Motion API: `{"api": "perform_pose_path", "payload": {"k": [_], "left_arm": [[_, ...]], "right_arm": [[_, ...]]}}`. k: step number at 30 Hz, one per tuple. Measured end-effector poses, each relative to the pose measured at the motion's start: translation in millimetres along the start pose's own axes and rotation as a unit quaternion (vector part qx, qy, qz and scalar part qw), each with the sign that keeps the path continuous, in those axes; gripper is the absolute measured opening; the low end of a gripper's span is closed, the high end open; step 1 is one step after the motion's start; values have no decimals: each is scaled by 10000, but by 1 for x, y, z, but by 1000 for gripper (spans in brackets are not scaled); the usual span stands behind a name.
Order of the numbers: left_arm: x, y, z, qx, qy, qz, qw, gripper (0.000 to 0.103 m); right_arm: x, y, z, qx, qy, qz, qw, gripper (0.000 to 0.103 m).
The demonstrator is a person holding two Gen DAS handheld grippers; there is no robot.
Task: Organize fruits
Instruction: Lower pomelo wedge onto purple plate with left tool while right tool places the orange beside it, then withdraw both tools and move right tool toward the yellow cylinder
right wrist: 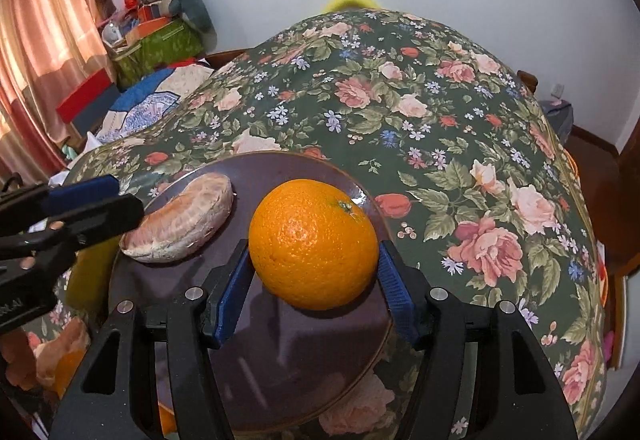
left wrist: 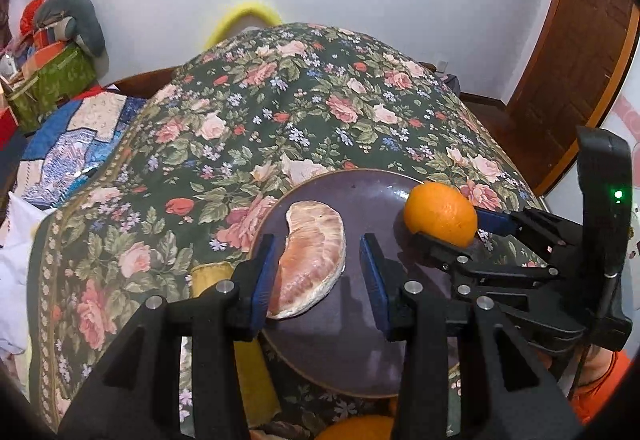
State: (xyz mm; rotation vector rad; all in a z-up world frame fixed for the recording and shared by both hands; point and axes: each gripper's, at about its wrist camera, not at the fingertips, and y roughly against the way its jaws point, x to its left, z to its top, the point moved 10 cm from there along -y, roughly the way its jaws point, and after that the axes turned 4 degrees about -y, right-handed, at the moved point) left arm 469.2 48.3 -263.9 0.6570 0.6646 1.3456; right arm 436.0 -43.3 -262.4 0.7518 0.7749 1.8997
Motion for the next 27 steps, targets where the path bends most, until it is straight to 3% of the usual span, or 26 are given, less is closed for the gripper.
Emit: {"api": "perform_pose_path", "payload": {"k": [4, 20, 27], "left_arm": [[2, 11, 0, -64, 40, 18, 10000, 42], [8, 90, -33, -231, 124, 118, 9996, 42], [6, 128, -55, -297, 56, 203, 9993, 53]], "right_arm": [[6, 9, -1, 3, -18, 145, 9999, 64], [21, 92, -21, -428, 81, -40, 9990, 67], [32, 131, -44, -571, 135, -109, 9982, 70]]}}
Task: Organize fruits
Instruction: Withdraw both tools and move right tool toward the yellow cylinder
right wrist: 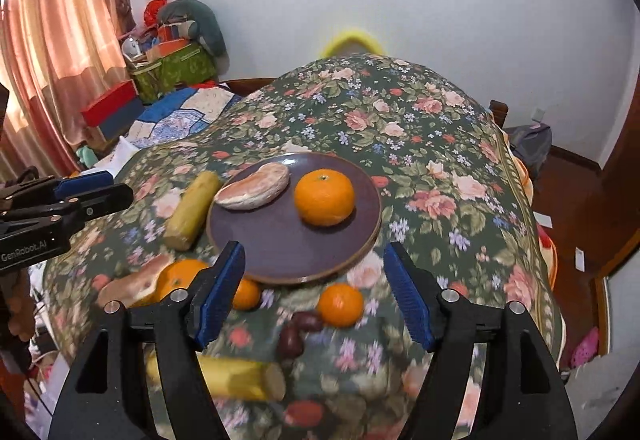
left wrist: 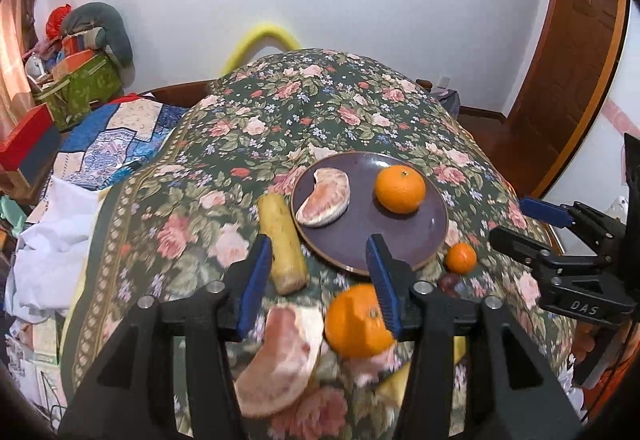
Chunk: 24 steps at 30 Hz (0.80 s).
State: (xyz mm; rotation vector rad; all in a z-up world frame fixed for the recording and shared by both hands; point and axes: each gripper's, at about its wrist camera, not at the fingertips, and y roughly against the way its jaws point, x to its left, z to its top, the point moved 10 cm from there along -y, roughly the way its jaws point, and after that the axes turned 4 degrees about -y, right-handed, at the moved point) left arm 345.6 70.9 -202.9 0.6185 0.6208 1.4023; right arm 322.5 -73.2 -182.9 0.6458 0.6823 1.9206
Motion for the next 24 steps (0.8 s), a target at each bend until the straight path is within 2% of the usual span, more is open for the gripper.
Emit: {"api": "perform_pose_path", "payload": {"k": [7, 16, 21, 24], "left_arm": [[-5, 14, -38, 192, -181, 85, 9996, 62], [-16, -10, -100, 828, -465, 42, 9955, 62], [-18, -27, -115, 1045, -501, 38, 9933, 62], [-23, -31, -114, 1017, -689, 120, 9924, 65]], "right_arm": [[-3, 15, -30, 96, 59, -196, 9997, 71], [-7, 9, -86, 572, 192, -333, 9976, 71], [-9, -1, -107, 803, 141, -316, 9962, 71], [-10, -15, -118, 975, 89, -323, 9947, 71]]}}
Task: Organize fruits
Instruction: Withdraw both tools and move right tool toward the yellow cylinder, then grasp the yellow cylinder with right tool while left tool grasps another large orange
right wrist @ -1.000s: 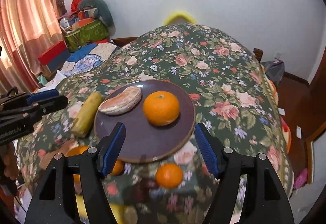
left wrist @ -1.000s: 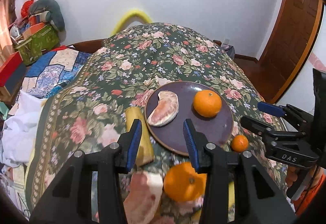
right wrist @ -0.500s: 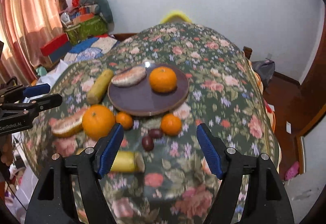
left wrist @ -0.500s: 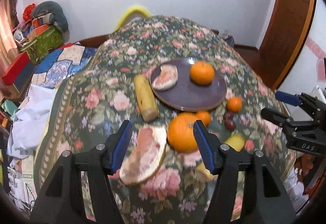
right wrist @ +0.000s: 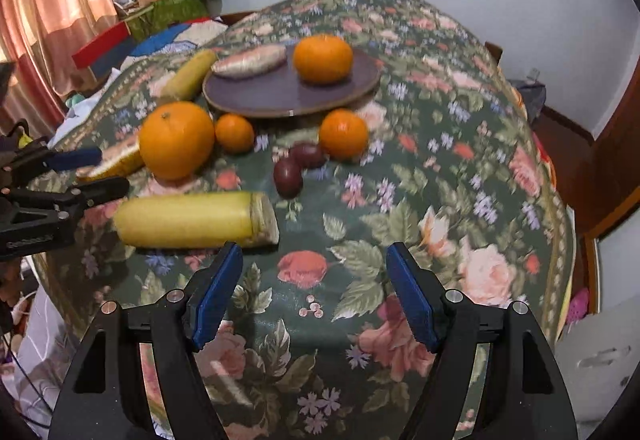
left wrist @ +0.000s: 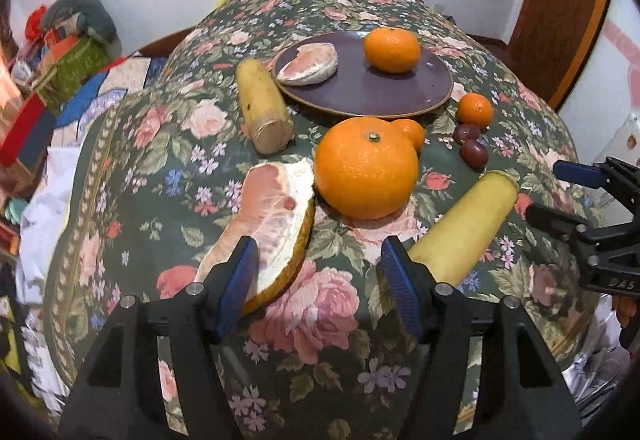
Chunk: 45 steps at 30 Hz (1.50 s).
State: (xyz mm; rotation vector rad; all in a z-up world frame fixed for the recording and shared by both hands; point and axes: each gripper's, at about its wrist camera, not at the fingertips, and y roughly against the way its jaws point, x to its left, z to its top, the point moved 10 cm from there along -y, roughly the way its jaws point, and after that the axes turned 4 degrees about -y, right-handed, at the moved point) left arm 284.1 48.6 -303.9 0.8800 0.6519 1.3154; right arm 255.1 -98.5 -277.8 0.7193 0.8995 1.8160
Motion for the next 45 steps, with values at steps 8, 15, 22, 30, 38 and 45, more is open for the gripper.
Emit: {"api": "perform_pose_path", "payload": {"k": [8, 15, 22, 30, 38, 45], "left_arm": [[-11, -1, 0, 0, -318, 108, 9994, 66], [-48, 4, -2, 21, -580, -351, 9977, 66], [-57, 12, 6, -146, -484, -483, 9976, 66], [-20, 43, 10, -517, -111, -249, 9983, 66], [9, 41, -2, -420, 259, -143, 9987, 66], [5, 36, 0, -412, 301, -226, 9984, 66]], "right_arm": [[7, -15, 0, 60, 6, 28, 10000, 72], [0, -20, 13, -2, -58, -119, 9999, 71], [-2, -5, 20, -108, -212, 38, 9997, 71], [31, 3, 26, -165, -40, 297, 9994, 72], [55, -17, 18, 48, 130, 395, 9991, 73], [33, -4, 9, 36, 11, 569, 9984, 71]]}}
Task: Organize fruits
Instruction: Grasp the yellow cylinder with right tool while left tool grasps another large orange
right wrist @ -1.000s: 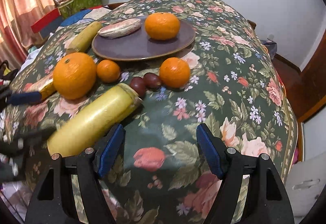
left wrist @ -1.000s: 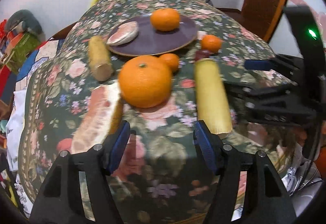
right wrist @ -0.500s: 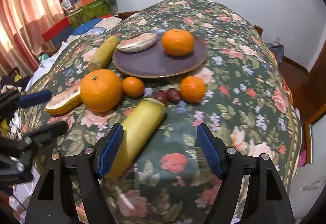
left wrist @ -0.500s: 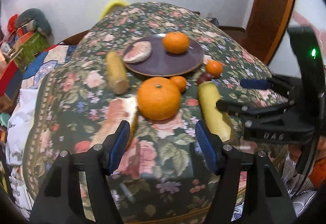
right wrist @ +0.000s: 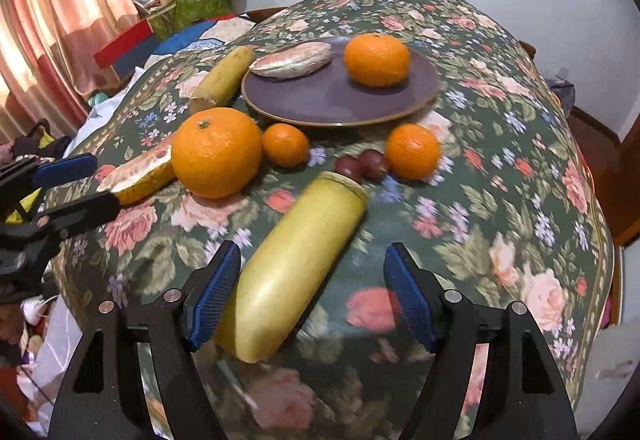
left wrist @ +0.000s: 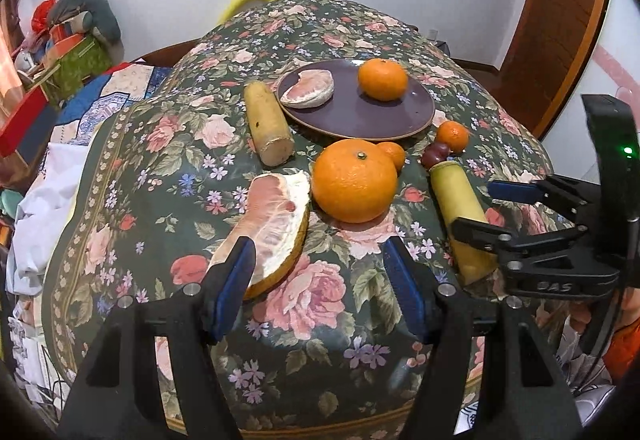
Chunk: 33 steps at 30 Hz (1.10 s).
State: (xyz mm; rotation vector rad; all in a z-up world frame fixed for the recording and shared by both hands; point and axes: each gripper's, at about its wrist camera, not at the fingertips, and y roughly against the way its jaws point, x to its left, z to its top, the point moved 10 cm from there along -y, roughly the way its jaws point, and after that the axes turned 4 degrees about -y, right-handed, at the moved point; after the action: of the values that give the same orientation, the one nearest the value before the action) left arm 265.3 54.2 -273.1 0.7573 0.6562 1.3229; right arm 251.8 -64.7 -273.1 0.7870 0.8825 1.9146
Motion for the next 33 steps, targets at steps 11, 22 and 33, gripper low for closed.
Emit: {"api": "perform_pose_path", "payload": {"k": [11, 22, 33], "left_arm": [[-10, -11, 1, 86, -55, -76, 9999, 66], [-16, -26, 19, 78, -63, -168, 9998, 66], [-26, -62, 34, 274, -164, -183, 9993, 66]], "right_arm": [[-12, -6, -10, 76, 36, -260, 9996, 60], [-8, -10, 5, -28, -38, 157, 9999, 34], [-31, 22, 24, -532, -286, 177, 9980, 34]]}}
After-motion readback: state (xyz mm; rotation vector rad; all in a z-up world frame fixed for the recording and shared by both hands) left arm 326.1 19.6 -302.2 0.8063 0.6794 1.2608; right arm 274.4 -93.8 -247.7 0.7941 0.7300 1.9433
